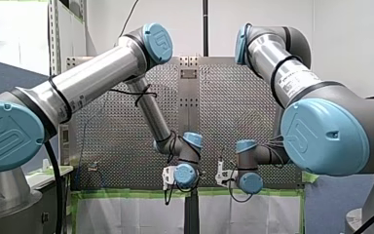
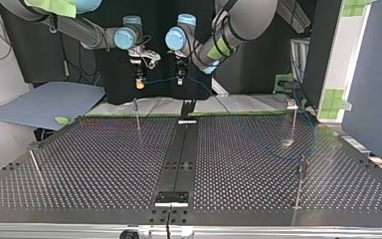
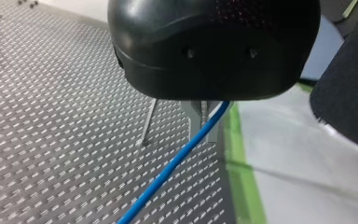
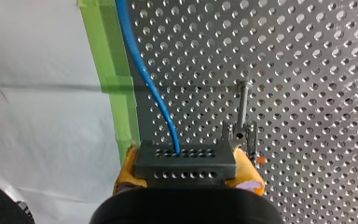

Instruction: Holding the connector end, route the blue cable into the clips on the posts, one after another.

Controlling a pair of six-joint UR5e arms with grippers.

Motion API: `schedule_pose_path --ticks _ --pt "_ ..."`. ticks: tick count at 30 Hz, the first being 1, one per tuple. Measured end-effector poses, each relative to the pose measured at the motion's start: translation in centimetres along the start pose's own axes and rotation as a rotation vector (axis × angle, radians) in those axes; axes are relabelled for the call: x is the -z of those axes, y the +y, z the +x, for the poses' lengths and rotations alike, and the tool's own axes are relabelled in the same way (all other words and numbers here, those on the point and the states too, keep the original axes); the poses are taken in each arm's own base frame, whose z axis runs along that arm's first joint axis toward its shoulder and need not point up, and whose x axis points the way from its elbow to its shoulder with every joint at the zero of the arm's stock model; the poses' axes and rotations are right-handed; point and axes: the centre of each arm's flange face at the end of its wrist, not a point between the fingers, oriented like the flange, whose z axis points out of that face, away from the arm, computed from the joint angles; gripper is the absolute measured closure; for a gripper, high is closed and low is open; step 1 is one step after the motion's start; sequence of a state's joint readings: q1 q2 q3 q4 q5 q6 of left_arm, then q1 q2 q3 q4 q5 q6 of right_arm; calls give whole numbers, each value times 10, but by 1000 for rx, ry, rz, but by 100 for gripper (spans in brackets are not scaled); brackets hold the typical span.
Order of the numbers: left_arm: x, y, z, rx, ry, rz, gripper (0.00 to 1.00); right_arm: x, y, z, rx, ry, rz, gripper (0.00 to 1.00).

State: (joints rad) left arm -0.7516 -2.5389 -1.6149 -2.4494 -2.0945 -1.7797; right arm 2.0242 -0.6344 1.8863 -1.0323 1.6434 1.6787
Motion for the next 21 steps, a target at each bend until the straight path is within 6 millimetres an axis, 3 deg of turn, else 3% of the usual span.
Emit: schedule_pose_path --ticks 7,21 --pt "-7 -19 23 14 2 12 100 -2 8 1 6 1 -13 100" --pt "-34 -42 64 47 22 49 100 -10 48 5 -4 -12 -83 100"
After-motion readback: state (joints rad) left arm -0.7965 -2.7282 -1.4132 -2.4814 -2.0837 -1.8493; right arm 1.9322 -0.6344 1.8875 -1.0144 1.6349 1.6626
